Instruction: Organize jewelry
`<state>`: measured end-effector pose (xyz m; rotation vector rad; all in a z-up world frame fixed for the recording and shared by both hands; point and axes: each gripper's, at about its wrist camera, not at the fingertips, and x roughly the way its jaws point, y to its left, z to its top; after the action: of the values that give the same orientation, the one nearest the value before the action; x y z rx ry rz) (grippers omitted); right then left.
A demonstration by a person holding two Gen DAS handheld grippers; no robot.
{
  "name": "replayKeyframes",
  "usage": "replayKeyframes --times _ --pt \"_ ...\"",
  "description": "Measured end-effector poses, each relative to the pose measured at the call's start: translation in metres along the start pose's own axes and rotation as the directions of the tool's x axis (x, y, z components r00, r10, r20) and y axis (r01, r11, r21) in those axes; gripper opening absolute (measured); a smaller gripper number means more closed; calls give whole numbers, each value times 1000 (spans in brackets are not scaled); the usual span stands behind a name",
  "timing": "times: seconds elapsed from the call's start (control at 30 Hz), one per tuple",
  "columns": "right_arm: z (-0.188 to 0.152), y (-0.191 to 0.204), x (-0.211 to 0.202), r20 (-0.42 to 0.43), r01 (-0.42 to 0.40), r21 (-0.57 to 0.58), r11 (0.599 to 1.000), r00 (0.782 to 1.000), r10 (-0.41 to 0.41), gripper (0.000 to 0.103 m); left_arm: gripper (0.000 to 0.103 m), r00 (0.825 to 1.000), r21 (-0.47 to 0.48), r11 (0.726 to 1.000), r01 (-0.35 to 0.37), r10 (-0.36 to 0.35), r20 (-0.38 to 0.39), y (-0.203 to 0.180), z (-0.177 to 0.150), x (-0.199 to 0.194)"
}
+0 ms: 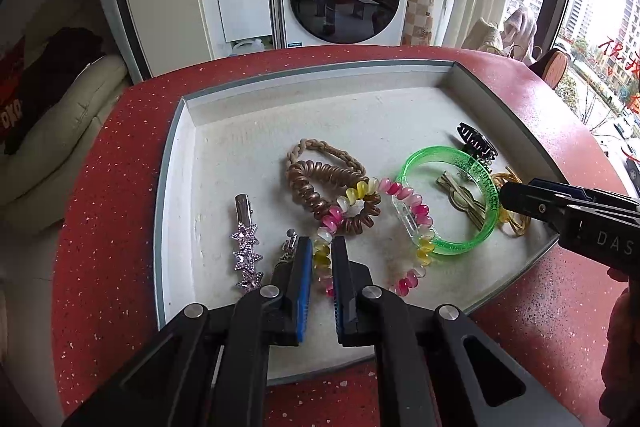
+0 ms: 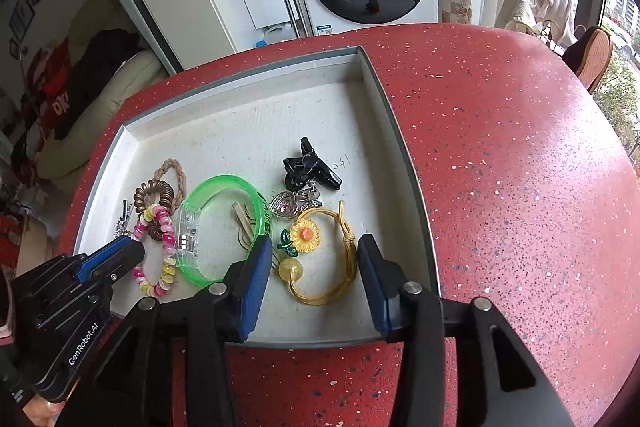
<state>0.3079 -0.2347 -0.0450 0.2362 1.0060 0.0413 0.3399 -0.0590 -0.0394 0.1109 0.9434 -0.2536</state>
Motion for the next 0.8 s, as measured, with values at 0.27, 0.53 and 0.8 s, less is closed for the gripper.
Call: replayKeyframes --times 0.27,0.53,0.8 --pt "1 1 -17 46 -28 17 999 999 28 51 28 1000 8 1000 -30 30 8 -3 1 -4" --pt "3 0 -31 81 -32 19 999 996 30 51 29 998 5 999 -50 49 36 -2 6 -14" --pt "0 0 -34 81 -34 21 999 996 32 51 103 991 8 997 -76 75 113 -2 12 -35"
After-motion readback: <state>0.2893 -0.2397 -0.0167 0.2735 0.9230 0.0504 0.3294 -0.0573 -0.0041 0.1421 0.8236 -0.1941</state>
